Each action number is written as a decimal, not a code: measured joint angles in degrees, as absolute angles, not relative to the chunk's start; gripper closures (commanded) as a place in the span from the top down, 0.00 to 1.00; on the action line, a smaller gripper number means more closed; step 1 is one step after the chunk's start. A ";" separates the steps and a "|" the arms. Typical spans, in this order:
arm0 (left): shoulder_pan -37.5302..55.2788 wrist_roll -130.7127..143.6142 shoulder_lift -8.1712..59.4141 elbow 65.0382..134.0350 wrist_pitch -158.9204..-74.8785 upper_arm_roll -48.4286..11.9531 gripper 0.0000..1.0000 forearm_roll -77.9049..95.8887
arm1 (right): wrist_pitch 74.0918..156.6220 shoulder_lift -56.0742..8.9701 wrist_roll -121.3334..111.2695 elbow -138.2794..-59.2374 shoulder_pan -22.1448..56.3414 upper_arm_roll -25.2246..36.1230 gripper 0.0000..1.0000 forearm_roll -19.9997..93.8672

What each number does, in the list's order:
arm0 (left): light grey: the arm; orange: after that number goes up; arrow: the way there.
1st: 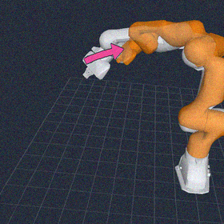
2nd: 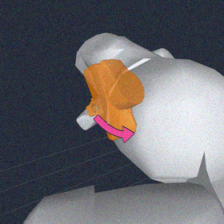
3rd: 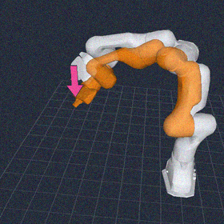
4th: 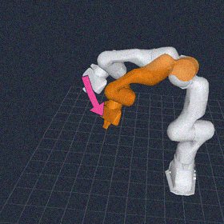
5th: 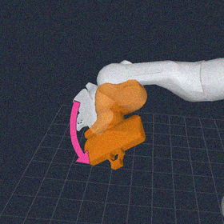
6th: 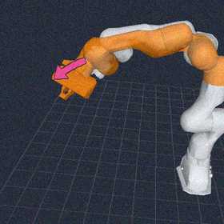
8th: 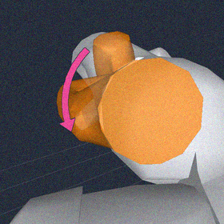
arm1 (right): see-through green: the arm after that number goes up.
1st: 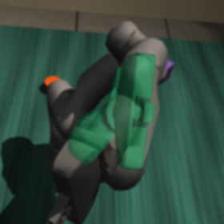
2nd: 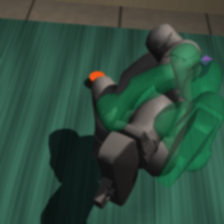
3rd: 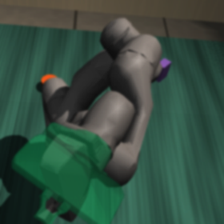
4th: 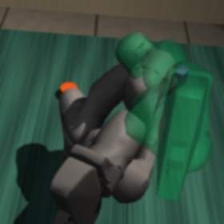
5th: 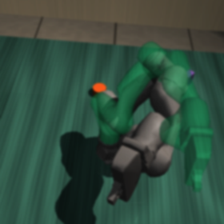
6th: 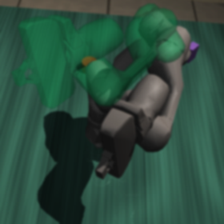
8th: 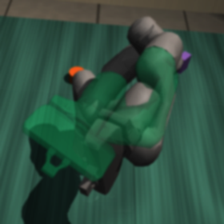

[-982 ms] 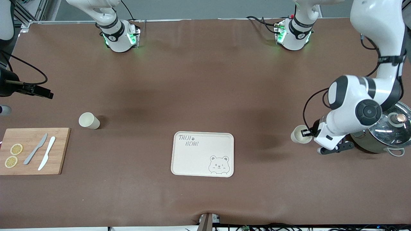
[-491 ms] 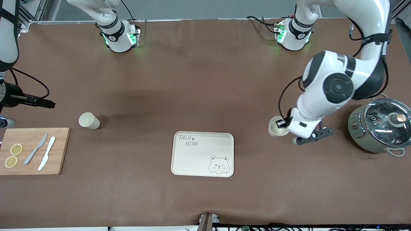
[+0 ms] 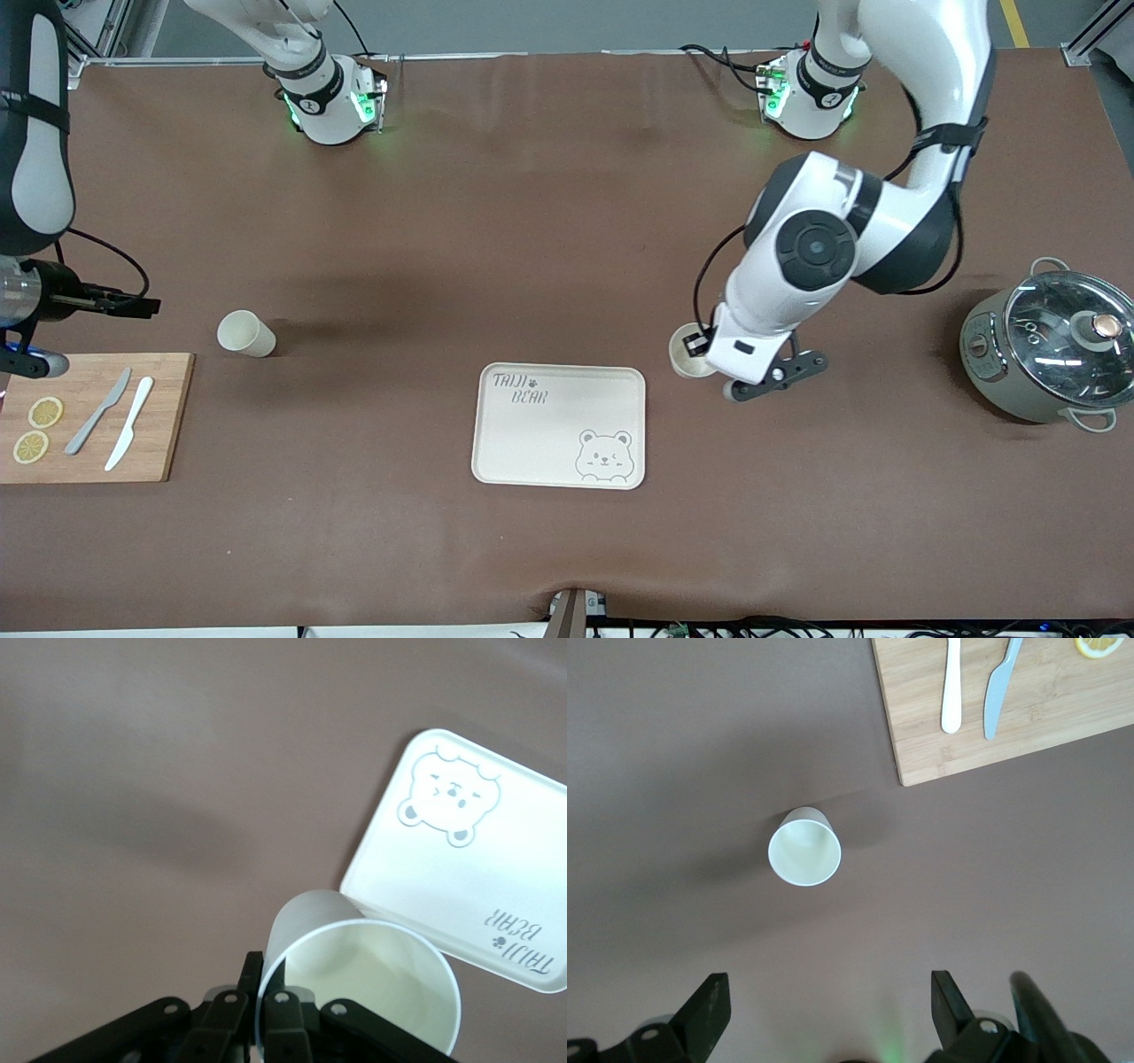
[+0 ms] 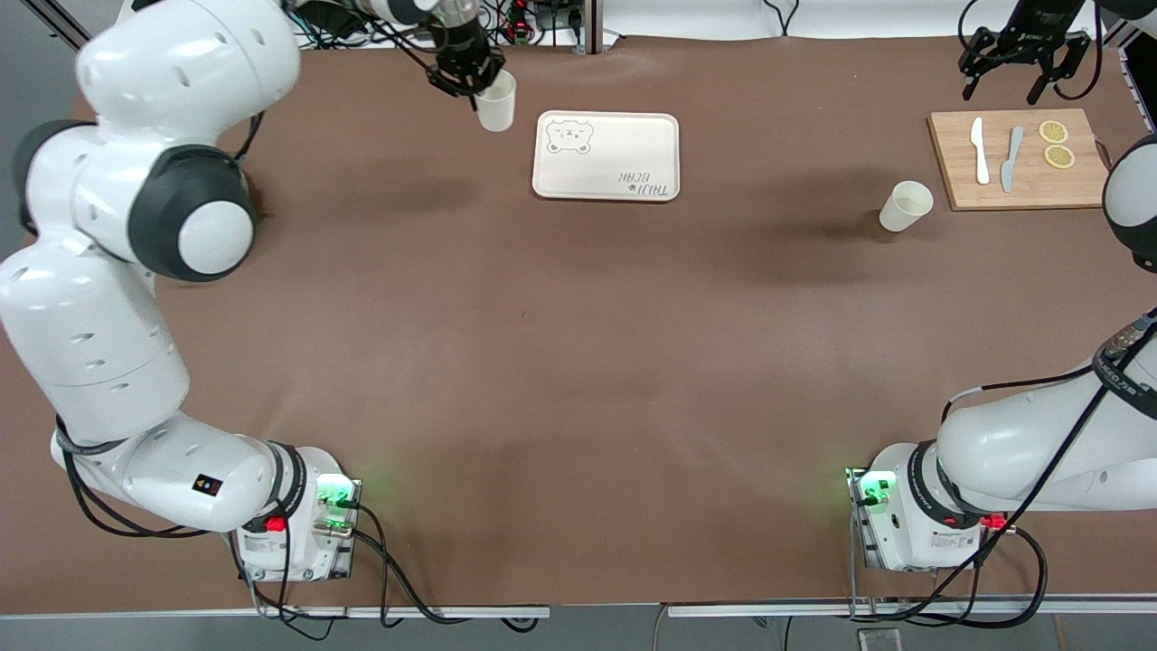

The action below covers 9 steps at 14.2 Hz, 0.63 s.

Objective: Place white IKEA cup upright on tray with both arms
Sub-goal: 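Carry the cup toward the tray while the right gripper reaches the other cup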

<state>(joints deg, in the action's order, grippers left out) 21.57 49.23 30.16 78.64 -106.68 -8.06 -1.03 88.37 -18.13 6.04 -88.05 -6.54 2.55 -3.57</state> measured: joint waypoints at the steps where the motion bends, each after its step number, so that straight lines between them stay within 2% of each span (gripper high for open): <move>1: 22.29 49.90 31.51 77.35 -106.69 -8.05 0.00 -1.03 | 90.12 -18.76 6.04 -89.01 -6.87 2.55 1.00 -3.56; 4: 24.22 50.97 35.36 74.36 -106.81 -7.54 0.00 -1.03 | 95.04 -19.82 6.03 -92.18 -7.71 2.56 1.00 -3.56; 9: 31.08 52.62 39.31 70.70 -107.69 -2.85 0.00 -1.02 | 103.26 -19.85 6.03 -98.55 -8.28 2.57 1.00 -3.56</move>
<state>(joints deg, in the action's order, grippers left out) 31.08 52.62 39.31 70.70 -107.69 -2.85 -1.02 103.26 -19.85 6.03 -98.55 -8.28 2.57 -3.56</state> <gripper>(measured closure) 0.960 0.000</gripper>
